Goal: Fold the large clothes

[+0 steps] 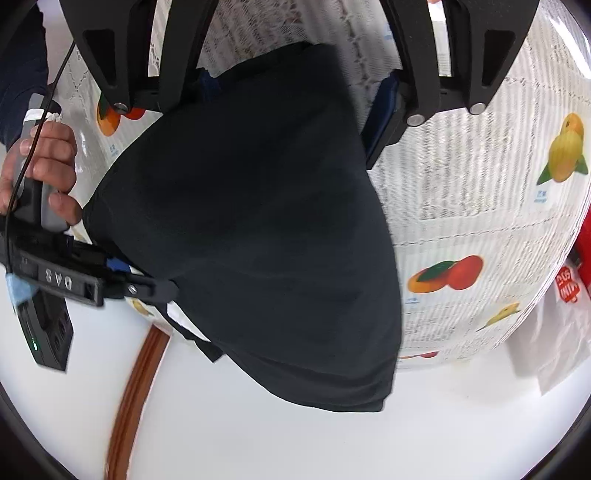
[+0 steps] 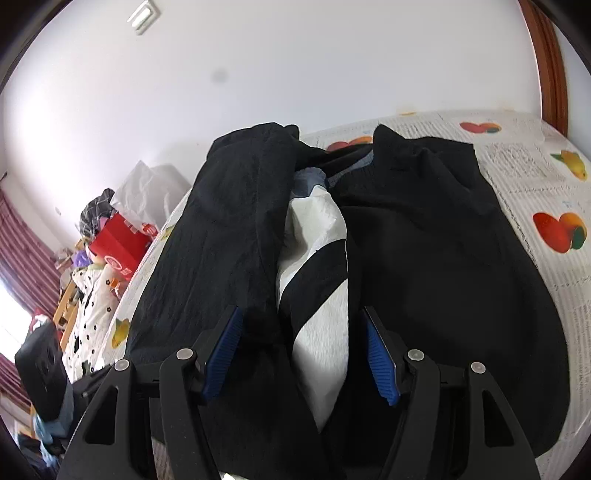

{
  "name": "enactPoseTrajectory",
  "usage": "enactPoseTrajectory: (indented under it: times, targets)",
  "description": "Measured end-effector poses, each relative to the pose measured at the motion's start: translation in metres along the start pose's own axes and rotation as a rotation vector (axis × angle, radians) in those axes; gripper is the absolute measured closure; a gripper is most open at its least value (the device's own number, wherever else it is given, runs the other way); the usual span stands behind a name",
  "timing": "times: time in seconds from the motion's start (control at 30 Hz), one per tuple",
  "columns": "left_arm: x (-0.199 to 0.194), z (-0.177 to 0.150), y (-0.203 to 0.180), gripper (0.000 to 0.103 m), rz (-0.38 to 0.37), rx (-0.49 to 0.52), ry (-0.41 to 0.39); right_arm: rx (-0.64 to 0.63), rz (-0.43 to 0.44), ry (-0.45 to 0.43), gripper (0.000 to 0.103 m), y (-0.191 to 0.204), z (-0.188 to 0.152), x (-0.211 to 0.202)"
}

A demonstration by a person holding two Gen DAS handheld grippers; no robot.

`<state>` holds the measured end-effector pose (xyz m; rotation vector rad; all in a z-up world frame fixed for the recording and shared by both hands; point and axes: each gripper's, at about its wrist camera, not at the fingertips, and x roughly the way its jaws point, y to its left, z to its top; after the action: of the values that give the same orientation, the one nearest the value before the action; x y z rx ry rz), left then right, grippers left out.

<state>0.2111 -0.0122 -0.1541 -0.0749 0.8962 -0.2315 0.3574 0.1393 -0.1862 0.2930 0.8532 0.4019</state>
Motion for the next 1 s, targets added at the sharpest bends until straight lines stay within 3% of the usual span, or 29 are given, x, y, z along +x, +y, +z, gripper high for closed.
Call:
enactPoseTrajectory:
  times: [0.03,0.13,0.2,0.27,0.37,0.47,0.57,0.73,0.9,1.0]
  targets:
    - [0.003,0.000,-0.004,0.038,0.014,0.011,0.004,0.007,0.005,0.004,0.039,-0.022,-0.002,-0.015]
    - [0.010,0.000,-0.010,0.034,0.058,0.032,0.012,0.006,-0.011,0.016,0.045,-0.032,-0.002,-0.017]
    - [0.013,0.000,-0.009,0.034,0.070,0.024,0.020,0.003,0.000,0.034,0.069,-0.037,-0.004,-0.018]
    - [0.014,0.001,-0.010,0.035,0.094,0.029,0.026,-0.016,0.013,0.038,0.085,-0.033,-0.003,-0.018]
    - [0.016,-0.001,-0.012,0.035,0.123,0.038,0.024,-0.064,0.038,-0.007,0.093,-0.025,0.001,-0.034]
    - [0.016,0.000,-0.009,0.036,0.129,0.019,0.023,-0.051,0.107,-0.111,0.094,-0.034,0.009,-0.074]
    - [0.016,-0.001,-0.010,0.036,0.142,0.027,0.022,-0.021,0.079,-0.174,0.094,-0.060,0.012,-0.107]
    - [0.018,-0.001,-0.012,0.034,0.144,0.031,0.021,0.015,-0.020,-0.068,0.093,-0.099,-0.005,-0.097]
    - [0.018,0.002,-0.013,0.038,0.109,0.038,0.026,0.007,-0.071,-0.077,0.092,-0.105,-0.016,-0.094]
    - [0.013,0.004,-0.017,0.038,0.035,0.042,0.010,0.004,-0.084,-0.077,0.092,-0.105,-0.014,-0.098]
